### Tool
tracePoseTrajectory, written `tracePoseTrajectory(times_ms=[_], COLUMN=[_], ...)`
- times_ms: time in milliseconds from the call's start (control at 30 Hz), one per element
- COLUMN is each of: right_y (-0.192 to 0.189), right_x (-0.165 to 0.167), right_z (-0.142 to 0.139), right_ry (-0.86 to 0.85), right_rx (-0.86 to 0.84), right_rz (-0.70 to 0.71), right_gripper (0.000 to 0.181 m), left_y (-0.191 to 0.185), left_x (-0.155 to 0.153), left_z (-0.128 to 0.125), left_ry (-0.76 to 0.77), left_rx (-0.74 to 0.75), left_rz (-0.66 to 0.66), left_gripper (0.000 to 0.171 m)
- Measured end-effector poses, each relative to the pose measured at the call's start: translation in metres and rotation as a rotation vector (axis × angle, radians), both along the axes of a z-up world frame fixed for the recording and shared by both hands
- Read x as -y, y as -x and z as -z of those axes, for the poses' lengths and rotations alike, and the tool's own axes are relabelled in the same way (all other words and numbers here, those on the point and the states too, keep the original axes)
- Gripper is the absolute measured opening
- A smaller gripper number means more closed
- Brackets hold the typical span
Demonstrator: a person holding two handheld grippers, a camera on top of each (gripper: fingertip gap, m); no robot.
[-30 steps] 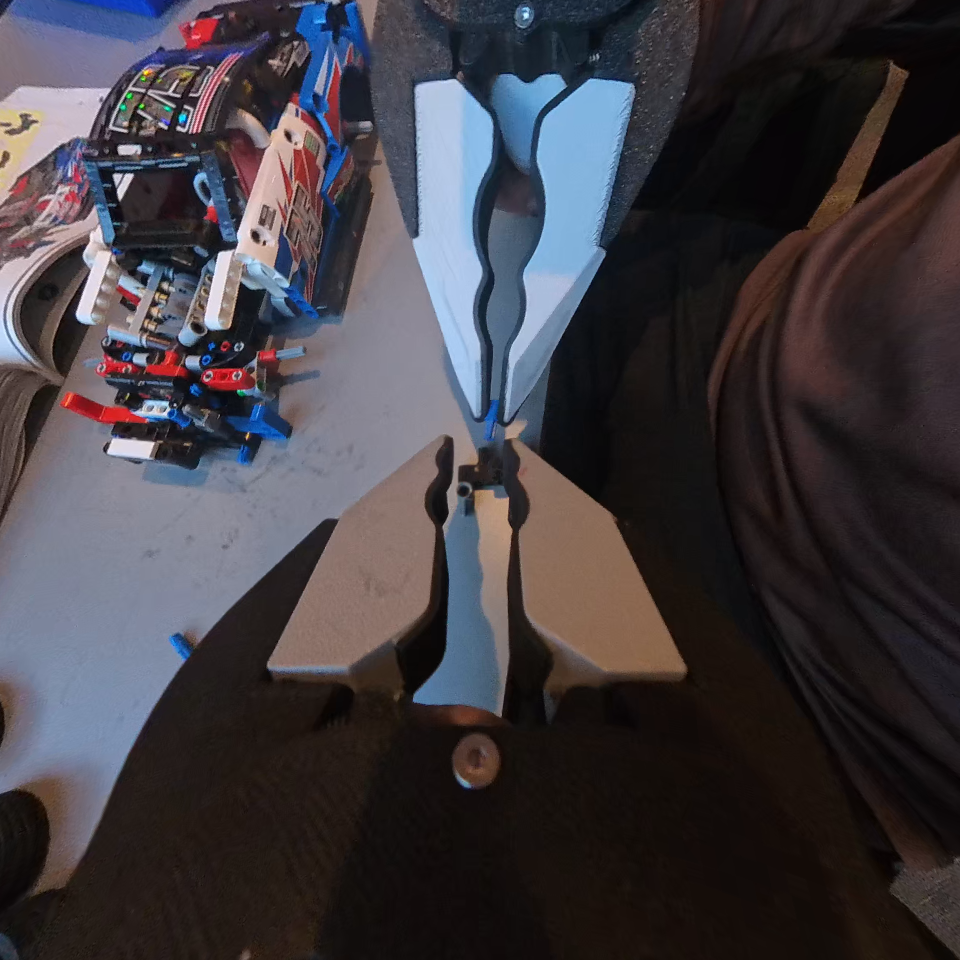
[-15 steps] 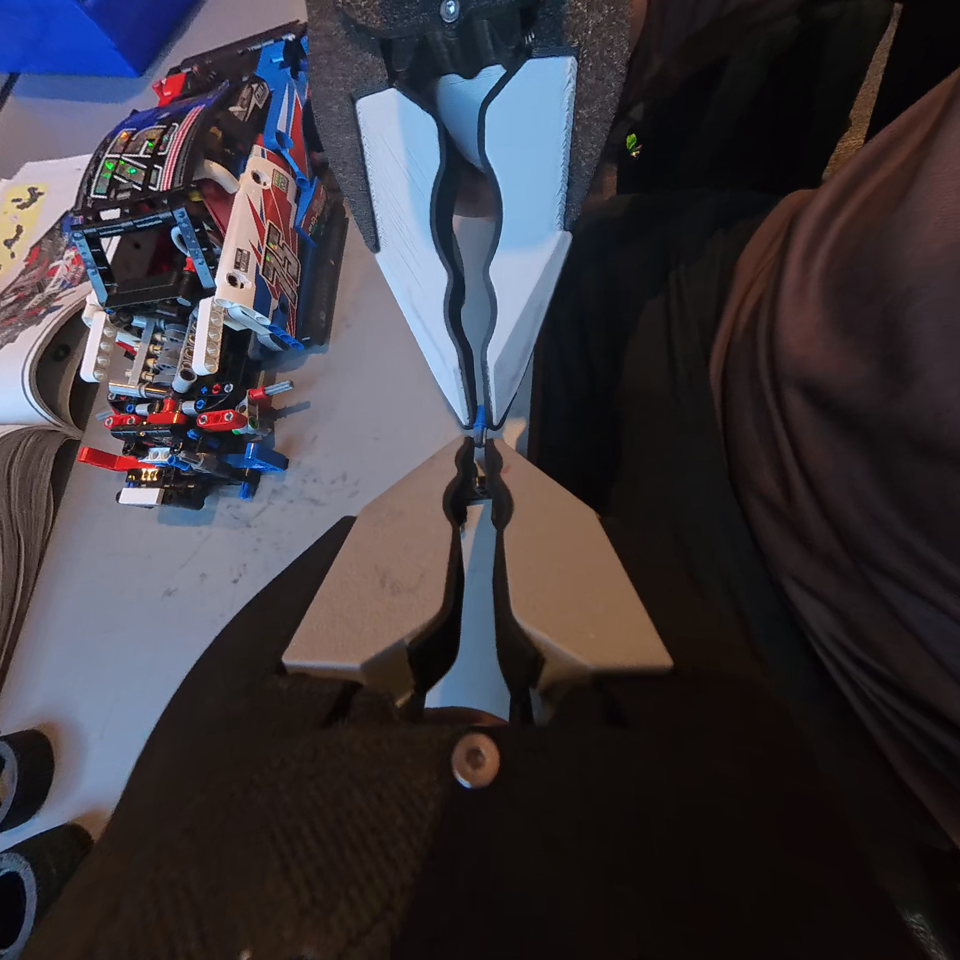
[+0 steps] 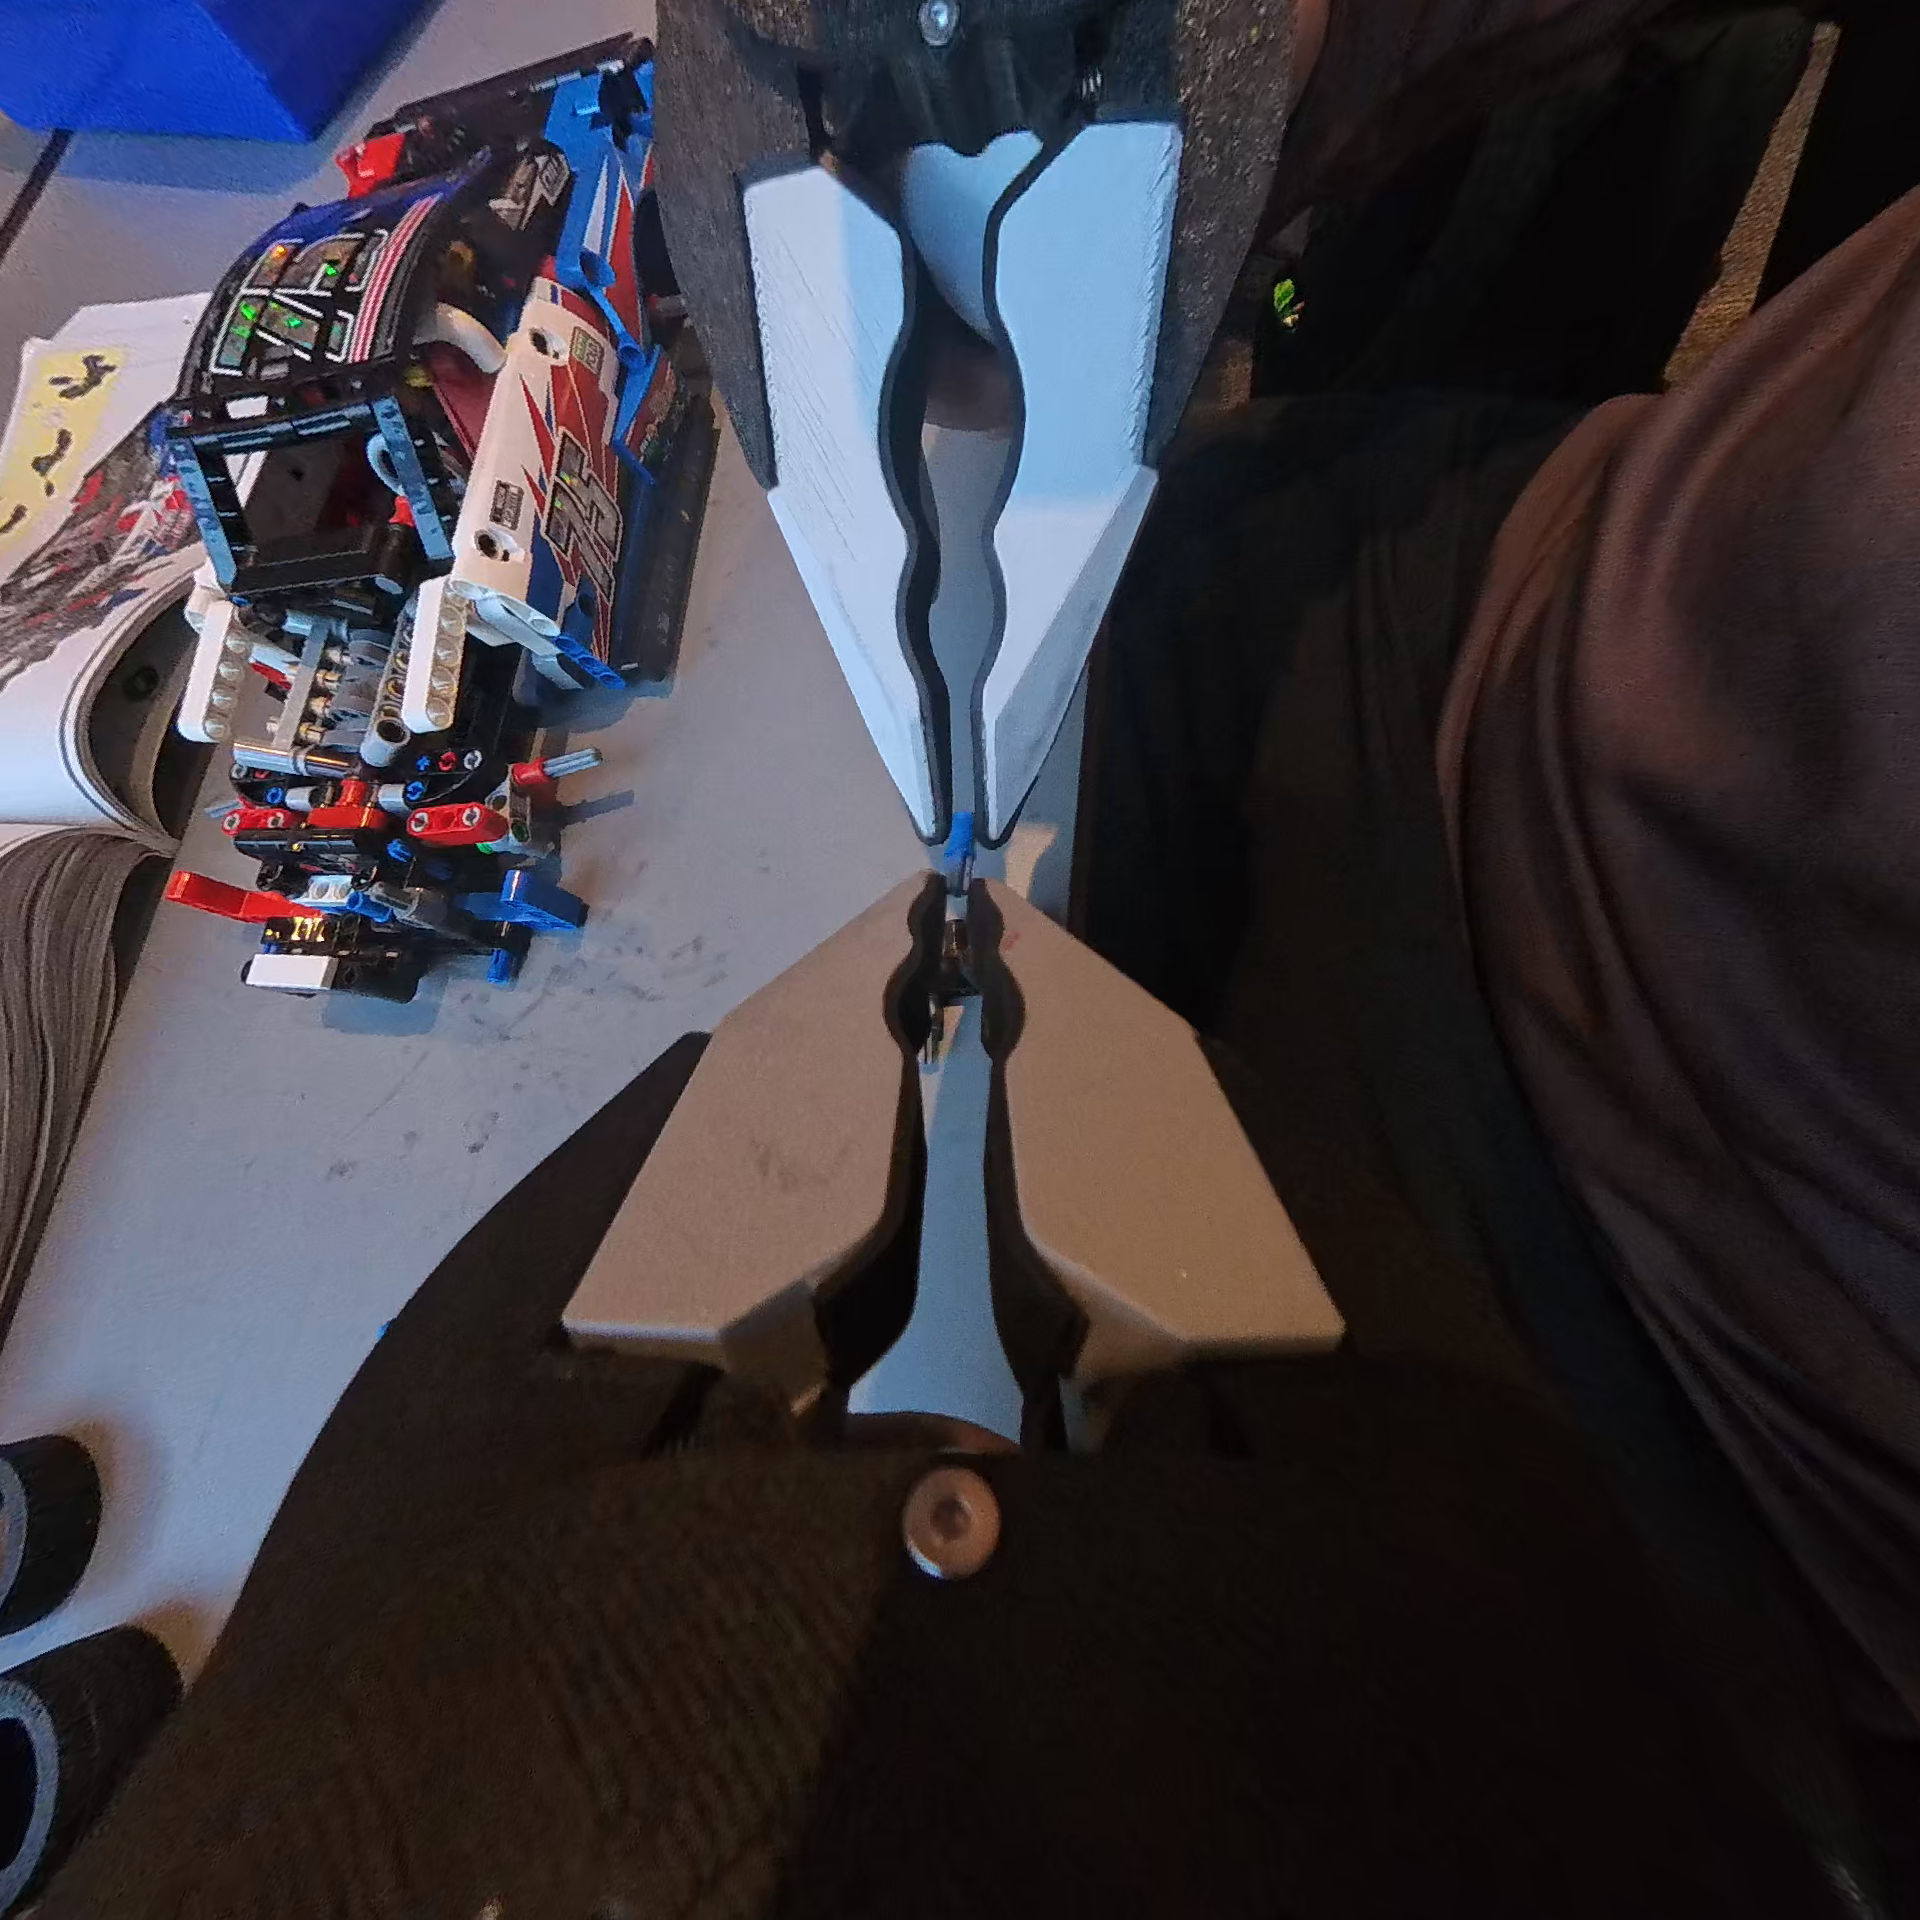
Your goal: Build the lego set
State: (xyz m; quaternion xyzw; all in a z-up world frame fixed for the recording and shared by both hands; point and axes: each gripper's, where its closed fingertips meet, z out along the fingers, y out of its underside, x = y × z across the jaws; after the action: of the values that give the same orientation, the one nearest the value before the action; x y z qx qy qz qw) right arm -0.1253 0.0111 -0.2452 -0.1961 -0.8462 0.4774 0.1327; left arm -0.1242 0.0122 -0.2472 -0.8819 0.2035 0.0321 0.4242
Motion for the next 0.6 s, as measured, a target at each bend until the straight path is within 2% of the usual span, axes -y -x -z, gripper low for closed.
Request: tracePoseTrajectory(times_ms=[600], right_y=[-0.0012], right_x=[0.0021], right_z=[0.0016], right_ry=[-0.035], right_rx=[-0.018], right_rz=[-0.013], right_gripper=[0.004], left_y=[-0.0010], left_x=[0.0010], left_z=[0.0009], left_ry=[-0.001], left_rx=[0.026], left_rz=[-0.003], left_gripper=[0.001])
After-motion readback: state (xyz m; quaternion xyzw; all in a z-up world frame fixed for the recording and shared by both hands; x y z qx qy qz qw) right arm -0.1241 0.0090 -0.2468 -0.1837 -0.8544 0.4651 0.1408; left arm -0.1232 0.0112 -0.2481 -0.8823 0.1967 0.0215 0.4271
